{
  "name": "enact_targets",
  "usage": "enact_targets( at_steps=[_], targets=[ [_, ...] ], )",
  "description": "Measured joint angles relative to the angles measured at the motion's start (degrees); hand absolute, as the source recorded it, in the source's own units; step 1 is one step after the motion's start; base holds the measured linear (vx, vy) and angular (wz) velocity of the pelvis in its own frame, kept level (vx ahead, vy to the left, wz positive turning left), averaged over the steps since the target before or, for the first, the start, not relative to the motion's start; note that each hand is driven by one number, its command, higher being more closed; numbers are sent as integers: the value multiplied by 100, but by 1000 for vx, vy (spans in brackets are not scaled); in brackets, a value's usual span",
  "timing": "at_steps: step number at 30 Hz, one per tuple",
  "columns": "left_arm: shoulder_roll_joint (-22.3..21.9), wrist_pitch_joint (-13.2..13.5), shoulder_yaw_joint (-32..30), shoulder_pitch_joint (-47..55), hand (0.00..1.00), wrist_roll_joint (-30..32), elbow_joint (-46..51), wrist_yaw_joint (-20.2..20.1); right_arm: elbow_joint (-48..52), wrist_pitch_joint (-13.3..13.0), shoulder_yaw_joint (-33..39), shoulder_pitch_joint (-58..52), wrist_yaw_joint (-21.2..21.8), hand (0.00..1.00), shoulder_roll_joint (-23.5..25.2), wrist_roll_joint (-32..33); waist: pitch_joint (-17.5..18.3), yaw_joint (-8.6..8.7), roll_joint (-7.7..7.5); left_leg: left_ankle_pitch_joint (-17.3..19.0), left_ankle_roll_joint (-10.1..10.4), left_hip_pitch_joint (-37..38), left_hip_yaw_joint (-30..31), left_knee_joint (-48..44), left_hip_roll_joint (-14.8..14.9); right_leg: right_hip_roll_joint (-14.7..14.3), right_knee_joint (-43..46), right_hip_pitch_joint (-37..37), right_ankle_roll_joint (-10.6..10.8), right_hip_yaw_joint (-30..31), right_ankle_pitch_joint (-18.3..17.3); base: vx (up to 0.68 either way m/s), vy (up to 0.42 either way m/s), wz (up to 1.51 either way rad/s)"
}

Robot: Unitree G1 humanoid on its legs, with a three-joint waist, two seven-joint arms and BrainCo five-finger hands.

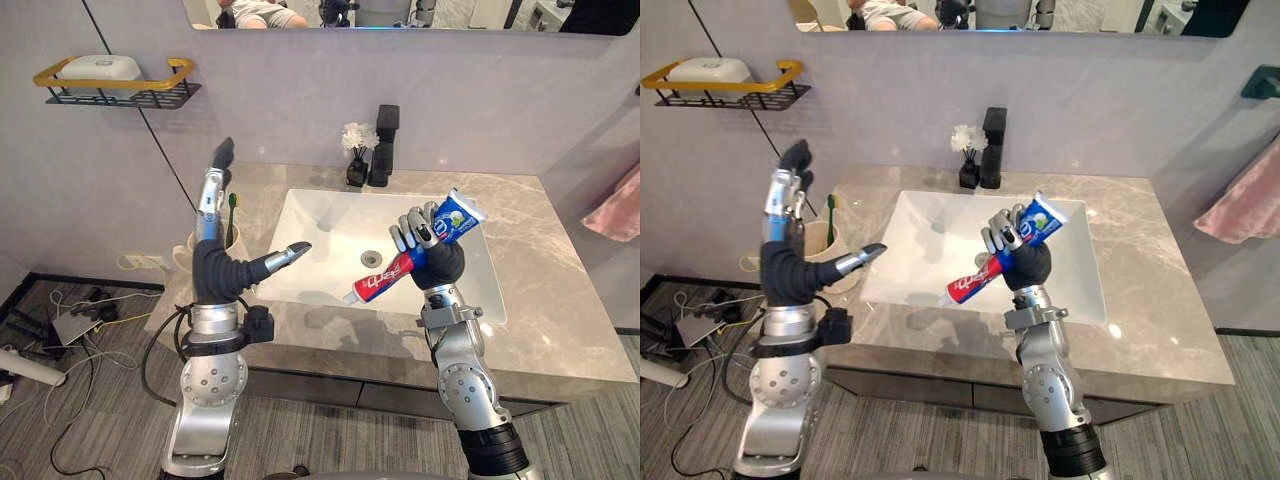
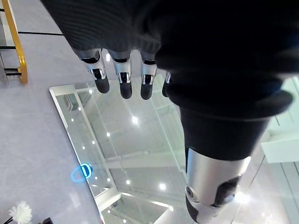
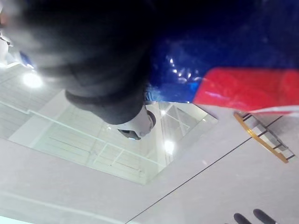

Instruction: Organize washtable

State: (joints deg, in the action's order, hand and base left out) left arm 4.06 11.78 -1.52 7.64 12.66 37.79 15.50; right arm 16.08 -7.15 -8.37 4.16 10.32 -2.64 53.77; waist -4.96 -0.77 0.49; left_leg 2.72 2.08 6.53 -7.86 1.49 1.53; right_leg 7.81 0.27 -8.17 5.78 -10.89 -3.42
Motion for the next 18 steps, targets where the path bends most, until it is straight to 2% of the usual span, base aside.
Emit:
enact_targets(
  at_steps=[5,9,12,14,16,18],
  targets=[
    [-523,9,-1620,501,0,-808,-168,252,158,-32,568,-168,-1,100,165,-112,-23,-27,-3,-15,-21,2,53,34,-20,11,-40,-38,0,-48,-2,-18,-16,5],
    [-819,-37,-2571,708,0,-1501,-1231,412,157,-49,913,-255,-12,100,169,-265,-68,-44,13,-96,-51,12,144,147,-51,31,-48,-50,2,-152,-3,-24,-19,12],
    [-826,-96,-2710,808,0,-1762,-1972,458,158,-71,1076,-357,-14,100,196,-264,-75,-177,-12,-155,-45,35,175,253,-54,27,-50,-41,2,-187,-3,-16,-29,7],
    [-833,-137,-2802,888,0,-2005,-2543,447,158,-71,1045,-446,-16,100,235,-264,-72,-189,-16,-156,-45,31,233,256,-59,31,-50,-64,2,-252,-3,-4,-25,13],
    [-836,-166,-2840,920,0,-2382,-3249,384,158,-69,1002,-511,-16,100,233,-264,-67,-193,-31,-156,-45,20,273,261,-59,33,-50,-73,2,-301,-3,-2,-28,13],
    [-843,-304,-2824,990,0,-3043,-3926,161,158,-64,967,-613,-15,100,234,-263,-64,-264,-89,-156,-45,11,306,263,-58,32,-50,-78,2,-327,-3,1,-25,7]
  ],
)
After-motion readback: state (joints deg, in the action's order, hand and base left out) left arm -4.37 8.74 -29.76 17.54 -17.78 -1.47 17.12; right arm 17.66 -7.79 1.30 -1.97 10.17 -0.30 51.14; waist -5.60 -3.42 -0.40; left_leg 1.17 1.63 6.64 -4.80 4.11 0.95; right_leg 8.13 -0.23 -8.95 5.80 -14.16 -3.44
